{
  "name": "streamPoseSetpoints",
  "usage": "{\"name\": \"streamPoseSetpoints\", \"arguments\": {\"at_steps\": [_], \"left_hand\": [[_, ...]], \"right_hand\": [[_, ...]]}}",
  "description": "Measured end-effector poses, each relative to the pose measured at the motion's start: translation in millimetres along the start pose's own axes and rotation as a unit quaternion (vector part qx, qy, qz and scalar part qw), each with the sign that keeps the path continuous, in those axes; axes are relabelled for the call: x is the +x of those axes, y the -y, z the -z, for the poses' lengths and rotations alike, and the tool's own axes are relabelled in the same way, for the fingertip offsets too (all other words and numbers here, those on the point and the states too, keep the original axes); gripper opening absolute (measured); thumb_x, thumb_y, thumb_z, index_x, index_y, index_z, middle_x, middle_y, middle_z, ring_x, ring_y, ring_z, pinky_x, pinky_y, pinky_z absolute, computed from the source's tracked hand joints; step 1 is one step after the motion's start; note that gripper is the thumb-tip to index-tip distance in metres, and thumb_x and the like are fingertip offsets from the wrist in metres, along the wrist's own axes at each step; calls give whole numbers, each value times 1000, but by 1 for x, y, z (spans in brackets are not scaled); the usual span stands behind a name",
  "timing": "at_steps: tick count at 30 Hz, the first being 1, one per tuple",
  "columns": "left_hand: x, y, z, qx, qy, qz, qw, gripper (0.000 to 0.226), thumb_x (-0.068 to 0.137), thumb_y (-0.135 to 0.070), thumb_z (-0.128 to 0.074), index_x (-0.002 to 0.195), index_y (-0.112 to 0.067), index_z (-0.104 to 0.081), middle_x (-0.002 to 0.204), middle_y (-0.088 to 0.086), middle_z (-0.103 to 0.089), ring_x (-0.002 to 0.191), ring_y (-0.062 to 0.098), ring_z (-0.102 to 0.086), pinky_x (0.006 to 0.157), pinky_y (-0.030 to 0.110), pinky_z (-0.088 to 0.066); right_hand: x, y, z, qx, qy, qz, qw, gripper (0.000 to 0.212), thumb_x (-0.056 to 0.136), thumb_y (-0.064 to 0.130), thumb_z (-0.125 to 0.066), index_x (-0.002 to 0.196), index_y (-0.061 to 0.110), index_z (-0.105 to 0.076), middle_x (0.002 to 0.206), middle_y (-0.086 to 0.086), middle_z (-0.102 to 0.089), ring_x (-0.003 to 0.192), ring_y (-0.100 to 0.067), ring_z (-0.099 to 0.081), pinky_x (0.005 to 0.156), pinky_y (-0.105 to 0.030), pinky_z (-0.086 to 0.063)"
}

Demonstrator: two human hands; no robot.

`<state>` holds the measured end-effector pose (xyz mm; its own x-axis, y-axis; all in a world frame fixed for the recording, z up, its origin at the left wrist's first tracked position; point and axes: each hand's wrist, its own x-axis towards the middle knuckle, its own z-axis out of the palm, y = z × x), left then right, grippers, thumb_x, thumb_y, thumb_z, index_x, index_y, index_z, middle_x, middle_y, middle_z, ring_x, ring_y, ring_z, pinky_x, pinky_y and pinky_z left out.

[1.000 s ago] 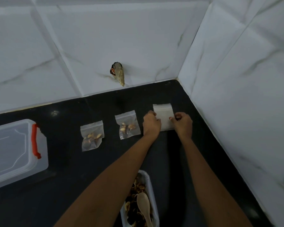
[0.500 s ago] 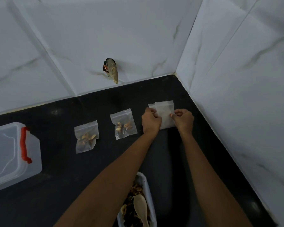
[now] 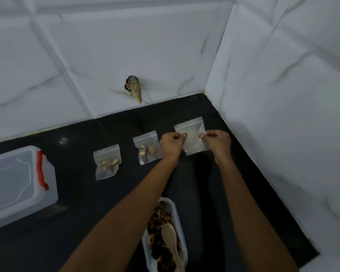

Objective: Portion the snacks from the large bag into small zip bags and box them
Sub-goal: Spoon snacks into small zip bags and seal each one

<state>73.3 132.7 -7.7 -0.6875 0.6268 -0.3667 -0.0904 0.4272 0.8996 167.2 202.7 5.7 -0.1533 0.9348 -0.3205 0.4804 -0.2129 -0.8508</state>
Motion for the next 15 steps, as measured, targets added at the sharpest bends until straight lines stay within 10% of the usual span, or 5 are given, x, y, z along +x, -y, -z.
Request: {"name": "streamPoseSetpoints", "arguments": {"at_steps": [15], "left_hand": [[-138,12,102,-11,55,-118,991,16,92,-16,-55,88,-8,-68,92,12,-69,89,21,-67,82,37,-55]], "right_hand": [[-157,-5,30,37,170,57,983,13,83,13,-66,95,16,-62,87,6,-64,81,-3,-61,61,-13,-46]]}}
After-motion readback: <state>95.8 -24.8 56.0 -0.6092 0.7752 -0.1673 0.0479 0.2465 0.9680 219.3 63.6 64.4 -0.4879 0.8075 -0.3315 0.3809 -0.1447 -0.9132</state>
